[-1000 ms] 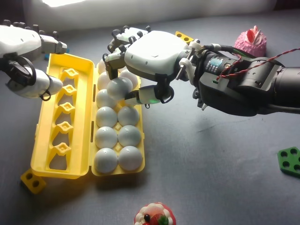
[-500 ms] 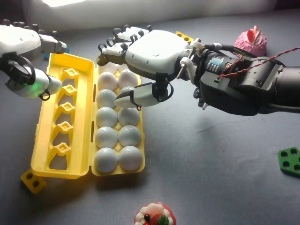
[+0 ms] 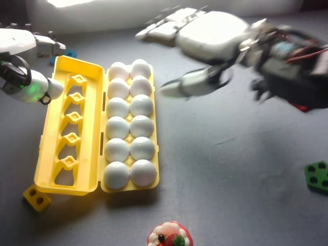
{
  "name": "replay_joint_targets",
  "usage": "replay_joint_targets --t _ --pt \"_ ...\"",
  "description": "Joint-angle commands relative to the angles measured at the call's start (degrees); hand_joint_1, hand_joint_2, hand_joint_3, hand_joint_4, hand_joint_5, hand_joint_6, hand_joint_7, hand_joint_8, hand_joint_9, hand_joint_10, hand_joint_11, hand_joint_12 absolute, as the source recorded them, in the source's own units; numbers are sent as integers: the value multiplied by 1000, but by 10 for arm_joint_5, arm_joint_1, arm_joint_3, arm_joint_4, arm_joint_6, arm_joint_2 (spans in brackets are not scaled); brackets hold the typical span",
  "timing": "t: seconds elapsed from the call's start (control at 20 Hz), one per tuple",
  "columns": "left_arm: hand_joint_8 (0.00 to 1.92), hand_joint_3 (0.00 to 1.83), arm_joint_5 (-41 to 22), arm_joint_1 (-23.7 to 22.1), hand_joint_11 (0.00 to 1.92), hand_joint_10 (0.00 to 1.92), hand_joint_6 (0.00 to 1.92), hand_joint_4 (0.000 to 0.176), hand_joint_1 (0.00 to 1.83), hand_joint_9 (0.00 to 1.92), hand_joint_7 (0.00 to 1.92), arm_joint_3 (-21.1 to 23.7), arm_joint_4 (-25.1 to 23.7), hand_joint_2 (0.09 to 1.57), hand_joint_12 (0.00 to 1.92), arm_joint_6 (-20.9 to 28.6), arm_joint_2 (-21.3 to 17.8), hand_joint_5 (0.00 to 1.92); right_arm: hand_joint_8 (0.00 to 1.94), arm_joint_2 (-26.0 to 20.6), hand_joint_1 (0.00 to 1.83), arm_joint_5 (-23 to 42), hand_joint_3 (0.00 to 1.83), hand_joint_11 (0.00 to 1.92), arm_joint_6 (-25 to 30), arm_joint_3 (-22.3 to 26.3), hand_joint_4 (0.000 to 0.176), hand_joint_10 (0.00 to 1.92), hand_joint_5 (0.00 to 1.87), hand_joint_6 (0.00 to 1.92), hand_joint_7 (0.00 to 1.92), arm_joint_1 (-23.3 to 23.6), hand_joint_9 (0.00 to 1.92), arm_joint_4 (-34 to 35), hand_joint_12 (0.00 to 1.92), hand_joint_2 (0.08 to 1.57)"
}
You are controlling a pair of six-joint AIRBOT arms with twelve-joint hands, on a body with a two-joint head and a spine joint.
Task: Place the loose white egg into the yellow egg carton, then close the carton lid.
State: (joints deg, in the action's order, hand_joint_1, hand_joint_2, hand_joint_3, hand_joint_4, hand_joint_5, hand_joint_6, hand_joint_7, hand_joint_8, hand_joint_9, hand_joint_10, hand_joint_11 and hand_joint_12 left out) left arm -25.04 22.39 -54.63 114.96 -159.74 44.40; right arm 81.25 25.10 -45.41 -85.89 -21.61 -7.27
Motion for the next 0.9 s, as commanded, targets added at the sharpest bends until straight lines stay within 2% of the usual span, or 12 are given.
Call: replay_joint_targets --t 0.0,0.1,0.25,0.35,0.4,0.5,0.6,0.65,0.7,0.75,0.8,0.85 --pt "1 3 15 -6 0 4 1 36 502 210 235 -4 -17 1342 859 15 0 183 2 -25 503 60 0 0 12 19 0 451 132 114 149 6 0 4 1061 1067" --pt "2 0 6 -6 0 3 5 39 529 200 229 -7 -17 1332 867 45 0 190 2 -73 518 54 0 0 17 56 0 434 133 104 148 2 0 4 1080 1065" --pt "7 0 -7 3 0 9 9 33 562 220 253 -17 -5 1326 845 127 0 210 0 -140 500 42 0 0 17 104 0 440 138 90 145 -1 0 -4 1114 1064" --pt "4 0 7 8 0 8 8 35 532 219 251 -27 -5 1328 830 185 0 212 0 -176 454 27 3 0 32 129 0 387 120 65 127 3 0 -4 1014 1084" --pt "3 2 13 10 0 2 2 35 501 207 254 -33 6 1339 779 203 1 198 4 -201 507 16 0 0 48 145 0 409 146 66 147 5 0 -4 964 1074" --pt "5 0 14 10 0 3 13 36 494 213 263 -44 35 1329 808 211 6 225 0 -235 509 0 0 0 56 171 0 397 140 50 138 10 0 -4 908 1071" --pt "8 0 7 10 0 12 15 29 434 224 272 -54 61 1329 721 211 9 251 0 -267 437 -14 2 0 56 200 0 396 124 35 116 24 0 -6 1002 1095" --pt "5 0 3 11 0 7 10 33 392 217 275 -59 73 1332 679 211 10 246 4 -284 475 -20 0 0 56 216 0 418 142 38 132 33 0 -6 969 1083" --pt "9 1 1 14 0 9 9 29 351 224 292 -66 89 1333 673 211 11 250 6 -302 496 -21 0 0 62 233 0 453 163 42 158 43 7 -6 1001 1074" --pt "18 0 -1 19 0 23 19 17 297 272 342 -72 102 1323 777 208 11 292 9 -316 491 -21 0 0 73 246 0 465 166 42 171 49 13 -6 1011 1077" --pt "31 0 -2 21 0 43 32 0 298 338 410 -76 109 1310 976 208 13 345 6 -320 494 -21 0 0 74 251 0 479 179 44 178 51 17 -6 1049 1075" --pt "30 0 -4 22 0 51 35 0 241 383 455 -80 113 1303 1076 208 14 381 10 -320 500 -21 0 0 74 252 0 493 204 51 205 52 33 -6 1100 1071"
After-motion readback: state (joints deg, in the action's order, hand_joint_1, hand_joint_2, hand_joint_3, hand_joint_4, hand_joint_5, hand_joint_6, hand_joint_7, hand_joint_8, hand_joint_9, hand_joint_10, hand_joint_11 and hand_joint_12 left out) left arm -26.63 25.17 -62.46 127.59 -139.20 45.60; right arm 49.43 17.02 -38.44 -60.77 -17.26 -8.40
